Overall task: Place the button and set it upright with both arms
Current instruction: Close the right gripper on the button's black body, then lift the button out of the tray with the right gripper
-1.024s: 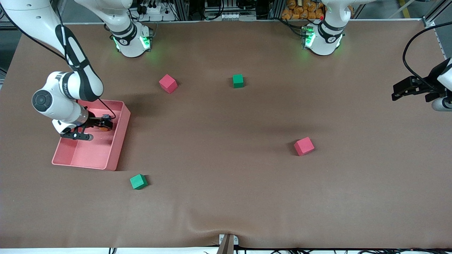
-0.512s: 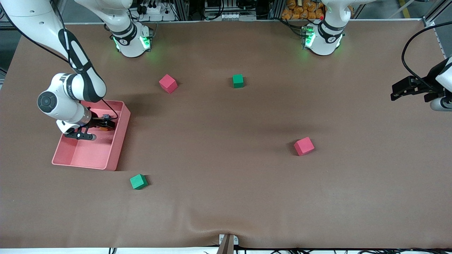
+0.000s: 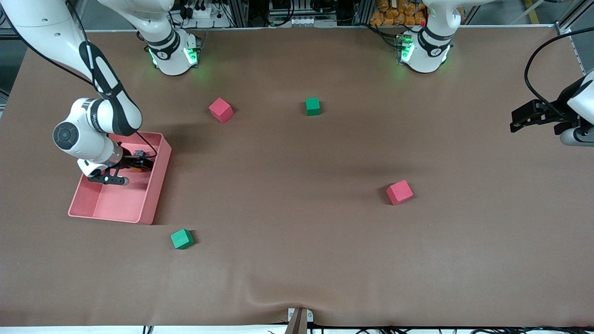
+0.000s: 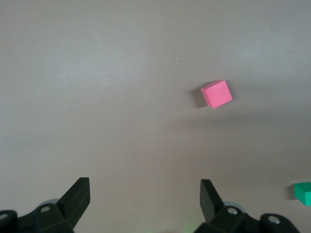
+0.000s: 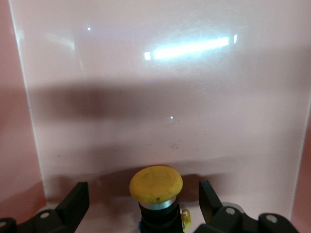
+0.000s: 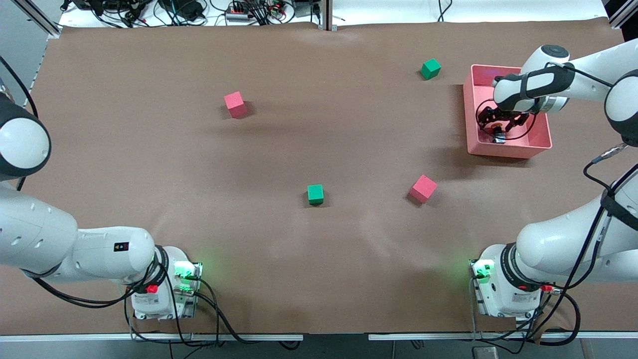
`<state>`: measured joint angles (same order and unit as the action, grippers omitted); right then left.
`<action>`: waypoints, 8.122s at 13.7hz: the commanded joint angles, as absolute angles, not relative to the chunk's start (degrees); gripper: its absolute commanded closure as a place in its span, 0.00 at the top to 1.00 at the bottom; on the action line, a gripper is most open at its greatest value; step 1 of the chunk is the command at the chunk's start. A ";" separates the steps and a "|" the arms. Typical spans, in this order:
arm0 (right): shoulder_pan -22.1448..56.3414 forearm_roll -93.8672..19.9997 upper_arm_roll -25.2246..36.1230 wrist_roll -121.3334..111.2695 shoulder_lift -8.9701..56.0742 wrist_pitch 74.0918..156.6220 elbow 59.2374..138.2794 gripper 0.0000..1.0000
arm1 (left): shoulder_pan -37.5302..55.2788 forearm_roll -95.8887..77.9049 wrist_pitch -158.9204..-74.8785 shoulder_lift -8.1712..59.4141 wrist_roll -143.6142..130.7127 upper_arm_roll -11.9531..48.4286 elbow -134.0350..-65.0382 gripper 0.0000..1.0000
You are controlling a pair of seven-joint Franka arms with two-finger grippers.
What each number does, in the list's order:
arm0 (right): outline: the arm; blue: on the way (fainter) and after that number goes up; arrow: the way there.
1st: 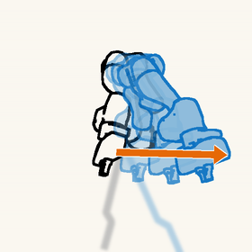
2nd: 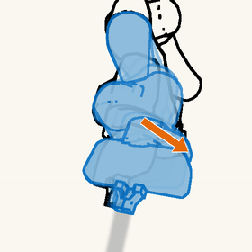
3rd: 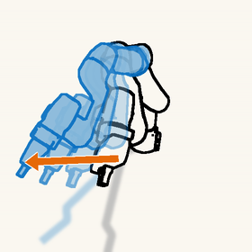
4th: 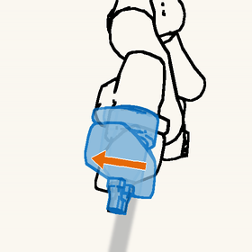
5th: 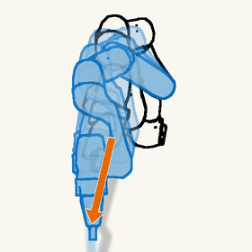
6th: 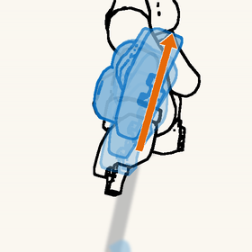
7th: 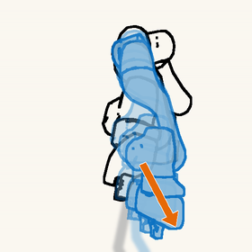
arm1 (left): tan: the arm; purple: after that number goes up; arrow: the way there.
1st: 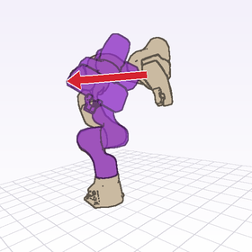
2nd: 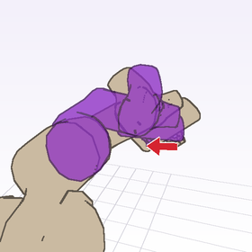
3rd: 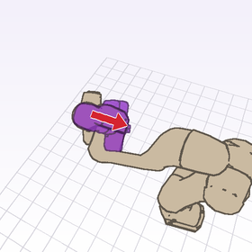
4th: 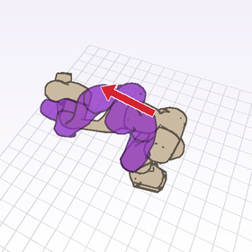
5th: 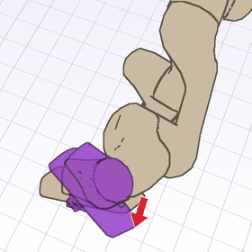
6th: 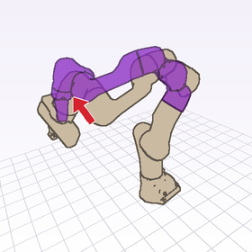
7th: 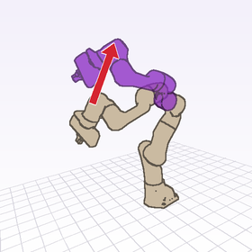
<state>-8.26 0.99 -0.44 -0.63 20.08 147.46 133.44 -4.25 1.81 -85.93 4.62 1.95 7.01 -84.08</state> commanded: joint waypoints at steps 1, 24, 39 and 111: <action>-8.70 2.29 -0.79 -0.88 20.57 148.01 133.24 1.00 | -4.13 2.11 -86.04 4.66 1.75 7.21 -83.41 1.00; -10.90 2.11 -0.97 -7.11 18.11 135.97 133.95 1.00 | -2.72 2.46 -86.40 5.45 2.46 8.35 -84.29 1.00; -10.99 1.49 -0.97 -10.28 19.77 134.82 133.77 1.00 | -2.55 2.90 -87.10 5.36 1.23 8.35 -84.29 1.00; 6.76 -12.64 -4.57 -15.47 18.54 108.28 100.82 0.00 | -1.93 1.67 -89.92 6.59 -0.18 9.40 -83.76 1.00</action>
